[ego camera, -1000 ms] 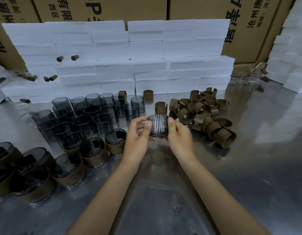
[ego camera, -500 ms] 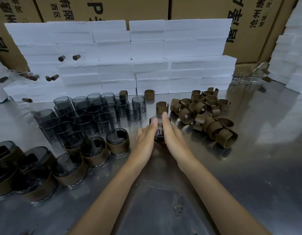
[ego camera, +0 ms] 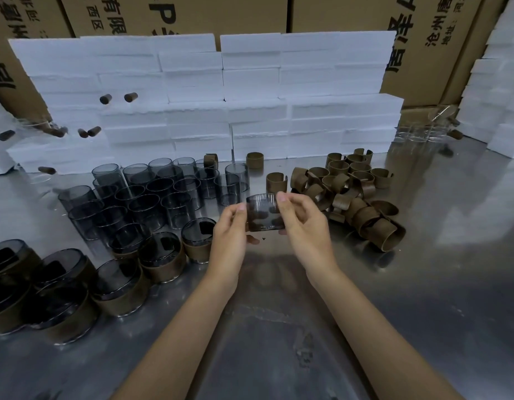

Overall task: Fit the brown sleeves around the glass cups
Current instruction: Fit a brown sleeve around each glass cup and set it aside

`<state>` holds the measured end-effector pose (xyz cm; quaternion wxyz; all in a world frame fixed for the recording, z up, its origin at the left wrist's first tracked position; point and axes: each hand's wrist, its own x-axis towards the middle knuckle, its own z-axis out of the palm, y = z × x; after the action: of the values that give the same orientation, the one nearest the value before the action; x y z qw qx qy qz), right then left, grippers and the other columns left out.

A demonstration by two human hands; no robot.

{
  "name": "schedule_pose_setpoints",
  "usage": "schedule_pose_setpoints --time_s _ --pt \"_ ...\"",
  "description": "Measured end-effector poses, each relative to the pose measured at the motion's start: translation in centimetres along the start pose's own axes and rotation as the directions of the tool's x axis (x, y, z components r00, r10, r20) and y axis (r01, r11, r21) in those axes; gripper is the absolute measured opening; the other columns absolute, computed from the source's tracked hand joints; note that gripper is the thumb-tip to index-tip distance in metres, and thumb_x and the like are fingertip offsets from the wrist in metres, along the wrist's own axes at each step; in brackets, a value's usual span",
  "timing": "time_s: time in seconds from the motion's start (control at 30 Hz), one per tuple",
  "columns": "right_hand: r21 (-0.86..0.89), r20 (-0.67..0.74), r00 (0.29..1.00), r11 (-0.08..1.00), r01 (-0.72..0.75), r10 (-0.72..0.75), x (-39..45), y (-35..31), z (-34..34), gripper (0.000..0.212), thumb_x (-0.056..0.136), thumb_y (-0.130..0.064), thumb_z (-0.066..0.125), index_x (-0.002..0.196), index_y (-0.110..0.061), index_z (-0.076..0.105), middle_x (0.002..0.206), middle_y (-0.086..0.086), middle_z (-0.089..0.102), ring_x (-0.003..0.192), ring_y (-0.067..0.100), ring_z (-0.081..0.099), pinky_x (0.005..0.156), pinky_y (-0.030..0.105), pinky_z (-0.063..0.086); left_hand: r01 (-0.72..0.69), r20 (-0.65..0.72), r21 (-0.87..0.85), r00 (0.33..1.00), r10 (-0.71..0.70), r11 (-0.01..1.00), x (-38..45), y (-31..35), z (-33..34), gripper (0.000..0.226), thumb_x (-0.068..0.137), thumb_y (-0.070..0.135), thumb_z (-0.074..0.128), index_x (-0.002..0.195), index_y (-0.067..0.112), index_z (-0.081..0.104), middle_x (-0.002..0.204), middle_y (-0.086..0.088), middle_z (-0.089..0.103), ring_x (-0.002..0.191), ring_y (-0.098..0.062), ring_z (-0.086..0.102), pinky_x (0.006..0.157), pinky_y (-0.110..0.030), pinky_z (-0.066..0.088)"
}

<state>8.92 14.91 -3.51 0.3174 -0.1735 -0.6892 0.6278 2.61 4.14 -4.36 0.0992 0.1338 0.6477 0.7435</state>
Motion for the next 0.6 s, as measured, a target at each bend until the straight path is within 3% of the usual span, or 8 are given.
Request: schedule_pose_setpoints --time_s 0.13,0.23,0.33,0.4,0.43,0.47,0.53,0.6 --pt "-0.052 0.146 0.984 0.994 -0.096 0.102 -0.4 -0.1 0.2 0.055 0.074 -0.082 0.059 0.114 -0.044 0.057 0.109 -0.022 0.065 0.091 -0.016 0.062 0.077 0.013 0.051 0.05 0.088 -0.023 0.995 -0.048 0.998 -0.2 0.4 0.2 0.051 0.104 0.059 0.042 0.13 0.024 0.069 0.127 0.003 0.073 0.122 -0.013 0.065 0.102 -0.036 0.05" --pt "-0.09 0.233 0.967 0.992 -0.087 0.106 -0.8 0.1 0.6 0.063 0.079 -0.089 0.044 0.119 -0.044 0.063 0.105 -0.03 0.071 0.101 -0.02 0.06 0.076 0.003 0.044 0.029 0.184 -0.014 0.983 -0.026 0.999 -0.8 0.6 0.7 0.052 0.101 0.065 0.042 0.124 0.03 0.074 0.117 0.007 0.077 0.112 -0.009 0.071 0.082 -0.022 0.058" --pt "-0.102 0.174 0.983 0.994 -0.042 0.059 -0.9 0.3 0.8 0.063 0.088 -0.085 0.027 0.12 -0.047 0.065 0.107 -0.04 0.066 0.1 -0.03 0.053 0.075 -0.007 0.037 0.069 0.251 -0.015 0.966 -0.063 0.997 -0.9 0.7 0.5 0.053 0.1 0.068 0.043 0.123 0.031 0.073 0.113 0.003 0.078 0.104 -0.014 0.075 0.073 -0.023 0.06" --pt "-0.071 0.111 0.992 0.996 -0.055 0.062 -0.7 0.4 0.8 0.068 0.091 -0.082 0.021 0.123 -0.044 0.067 0.113 -0.033 0.069 0.104 -0.024 0.057 0.086 -0.001 0.042 0.068 0.262 -0.022 0.963 -0.06 0.997 -0.9 0.8 0.4 0.052 0.101 0.064 0.044 0.122 0.028 0.073 0.113 0.002 0.078 0.104 -0.014 0.075 0.077 -0.027 0.061" --pt "-0.051 0.083 0.993 0.996 -0.076 0.08 -0.4 0.6 0.7 0.068 0.094 -0.078 0.021 0.125 -0.041 0.068 0.117 -0.021 0.073 0.108 -0.01 0.065 0.092 0.012 0.05 0.058 0.249 -0.017 0.967 -0.052 0.998 -0.9 0.8 0.4 0.05 0.101 0.062 0.044 0.121 0.027 0.074 0.112 0.003 0.078 0.106 -0.013 0.074 0.084 -0.031 0.061" --pt "-0.024 0.059 0.994 0.996 -0.088 0.09 -0.2 0.7 0.7 0.064 0.1 -0.072 0.022 0.125 -0.037 0.069 0.116 -0.009 0.075 0.104 0.003 0.071 0.088 0.023 0.057 0.05 0.225 -0.007 0.973 -0.047 0.999 -0.9 0.7 0.4 0.048 0.102 0.059 0.045 0.121 0.025 0.074 0.113 0.004 0.078 0.109 -0.013 0.073 0.094 -0.037 0.059" --pt "0.059 0.032 0.995 0.993 -0.099 0.097 0.0 0.7 0.5 0.05 0.107 -0.058 0.027 0.125 -0.034 0.067 0.111 0.001 0.075 0.094 0.012 0.074 0.073 0.027 0.061 0.025 0.194 0.013 0.981 -0.027 1.0 -0.6 0.7 0.2 0.041 0.105 0.049 0.046 0.125 0.025 0.073 0.118 0.005 0.076 0.116 -0.012 0.068 0.11 -0.047 0.049" --pt "0.151 0.047 0.988 0.976 -0.154 0.149 0.2 0.8 0.3 0.047 0.107 -0.055 0.034 0.133 -0.031 0.064 0.12 0.001 0.073 0.109 0.016 0.07 0.088 0.035 0.06 0.008 0.205 0.005 0.979 -0.008 1.0 -0.3 0.7 0.1 0.034 0.108 0.036 0.046 0.131 0.026 0.069 0.128 0.007 0.072 0.125 -0.01 0.062 0.116 -0.047 0.041"
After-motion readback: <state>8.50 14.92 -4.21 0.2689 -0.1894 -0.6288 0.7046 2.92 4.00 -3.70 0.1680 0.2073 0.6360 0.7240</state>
